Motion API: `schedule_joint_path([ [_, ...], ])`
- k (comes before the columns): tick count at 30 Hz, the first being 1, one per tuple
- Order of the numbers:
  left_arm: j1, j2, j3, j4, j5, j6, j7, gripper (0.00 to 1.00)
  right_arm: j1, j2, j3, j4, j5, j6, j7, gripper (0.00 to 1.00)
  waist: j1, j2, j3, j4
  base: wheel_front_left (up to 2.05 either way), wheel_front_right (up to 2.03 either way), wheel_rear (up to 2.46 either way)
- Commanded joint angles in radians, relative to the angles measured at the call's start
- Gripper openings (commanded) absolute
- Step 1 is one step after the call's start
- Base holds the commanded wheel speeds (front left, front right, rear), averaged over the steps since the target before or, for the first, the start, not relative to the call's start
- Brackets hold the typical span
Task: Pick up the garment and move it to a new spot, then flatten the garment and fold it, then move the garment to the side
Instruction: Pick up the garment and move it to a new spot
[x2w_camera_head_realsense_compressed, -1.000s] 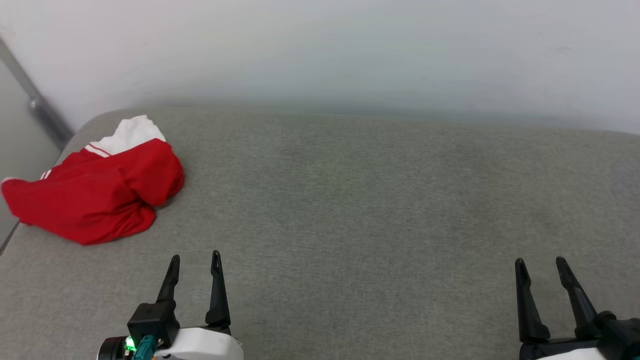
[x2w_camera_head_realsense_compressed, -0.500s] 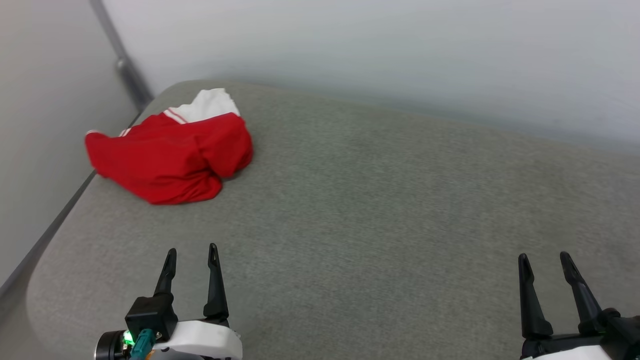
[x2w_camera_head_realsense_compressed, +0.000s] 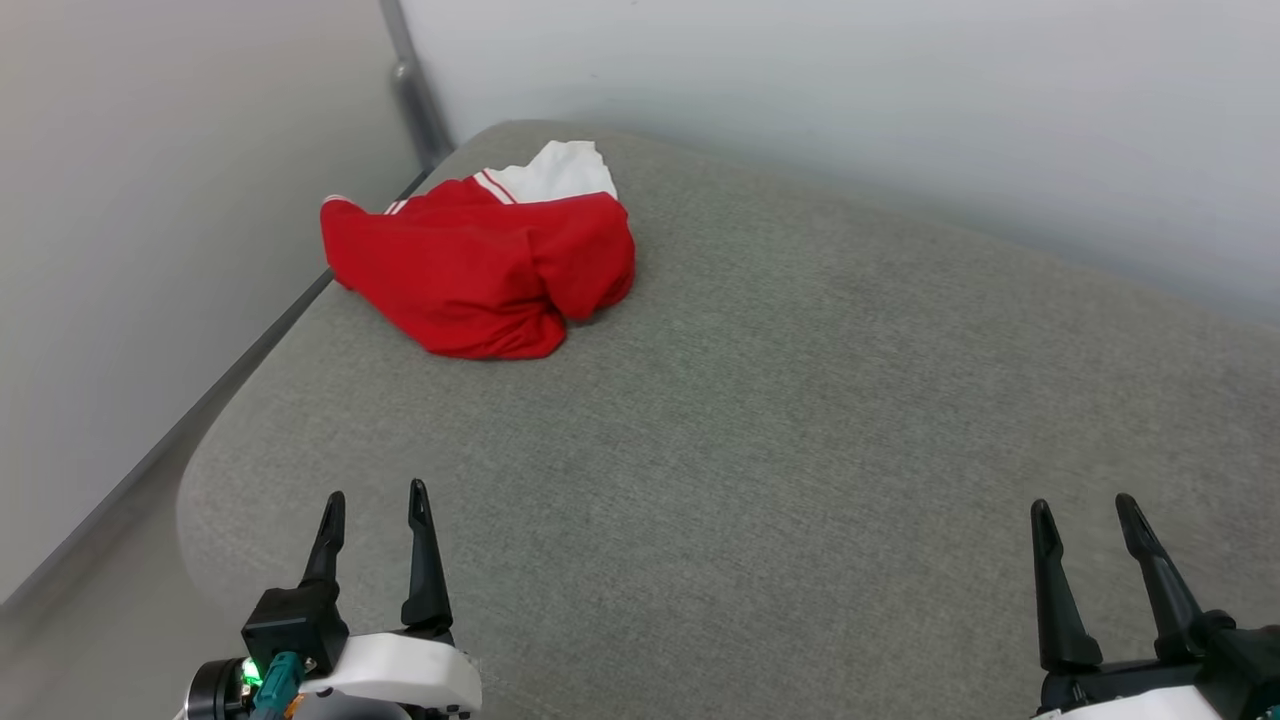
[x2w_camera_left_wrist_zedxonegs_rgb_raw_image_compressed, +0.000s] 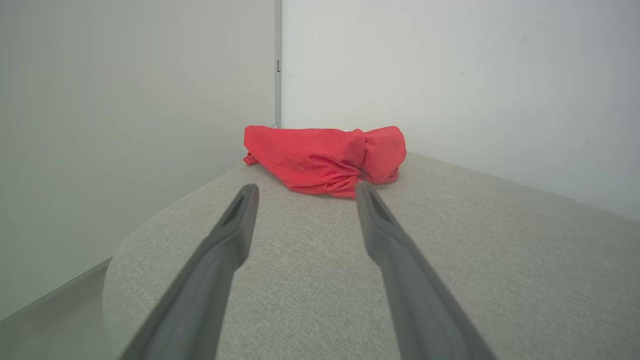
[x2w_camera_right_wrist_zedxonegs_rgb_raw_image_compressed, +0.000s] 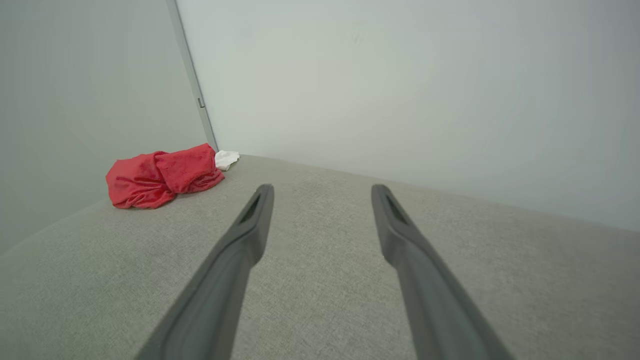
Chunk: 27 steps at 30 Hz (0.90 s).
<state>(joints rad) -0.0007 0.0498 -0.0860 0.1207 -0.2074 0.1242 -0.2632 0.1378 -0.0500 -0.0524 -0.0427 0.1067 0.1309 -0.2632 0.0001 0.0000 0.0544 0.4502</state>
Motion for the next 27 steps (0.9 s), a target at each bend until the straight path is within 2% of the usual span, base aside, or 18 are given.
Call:
schedule_joint_path([
  [1, -0.009, 0.001, 0.002, -0.002, -0.004, 0.003, -0.003, 1.00, -0.014, 0.000, -0.002, -0.005, -0.005, 0.000, -0.002, 1.00, -0.0001, 0.0000, 0.007, 0.017, 0.00, 0.00, 0.00],
  [10, -0.020, 0.001, 0.023, 0.004, -0.004, -0.001, -0.003, 1.00, -0.010, 0.000, 0.003, -0.003, -0.010, 0.000, -0.002, 1.00, -0.0001, 0.0000, 0.014, 0.031, 0.00, 0.00, 0.00],
  [16, -0.097, 0.008, 0.072, 0.031, 0.031, -0.061, -0.002, 1.00, -0.026, 0.000, 0.005, -0.012, -0.026, 0.000, -0.002, 1.00, -0.0001, 0.0000, 0.038, 0.010, 0.00, 0.00, 0.00],
  [21, -0.271, 0.057, 0.115, 0.089, 0.044, -0.128, -0.003, 1.00, -0.052, 0.000, -0.006, -0.029, -0.067, 0.000, -0.002, 1.00, -0.0001, 0.0000, 0.095, -0.011, 0.00, 0.00, 0.00],
  [23, -0.349, 0.070, 0.136, 0.117, 0.034, -0.142, -0.002, 1.00, -0.067, -0.001, -0.009, -0.037, -0.083, 0.000, -0.002, 1.00, -0.0001, 0.0000, 0.127, -0.025, 0.00, 0.00, 0.00],
  [27, -0.538, 0.131, 0.169, 0.180, 0.027, -0.176, -0.002, 1.00, -0.101, -0.001, -0.022, -0.057, -0.116, 0.000, -0.002, 1.00, -0.0001, 0.0000, 0.200, -0.059, 0.00, 0.00, 0.00],
])
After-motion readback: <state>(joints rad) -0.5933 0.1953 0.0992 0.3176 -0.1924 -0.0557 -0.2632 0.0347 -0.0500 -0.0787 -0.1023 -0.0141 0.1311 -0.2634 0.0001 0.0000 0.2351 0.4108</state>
